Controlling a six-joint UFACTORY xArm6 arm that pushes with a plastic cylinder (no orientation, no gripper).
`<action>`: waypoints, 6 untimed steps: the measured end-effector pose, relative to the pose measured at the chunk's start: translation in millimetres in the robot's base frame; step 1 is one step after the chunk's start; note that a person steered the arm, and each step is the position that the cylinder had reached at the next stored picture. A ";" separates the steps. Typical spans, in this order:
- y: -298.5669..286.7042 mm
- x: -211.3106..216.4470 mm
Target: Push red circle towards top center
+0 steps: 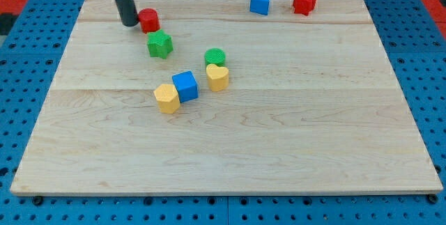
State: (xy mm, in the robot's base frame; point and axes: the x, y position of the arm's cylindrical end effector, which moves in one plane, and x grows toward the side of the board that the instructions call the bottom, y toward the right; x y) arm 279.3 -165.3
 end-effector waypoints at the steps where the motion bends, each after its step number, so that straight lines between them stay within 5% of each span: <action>1: 37.4 1.1; 4: 68.0 40.5; 6: 83.0 -2.4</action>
State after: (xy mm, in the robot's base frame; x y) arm 276.9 -82.4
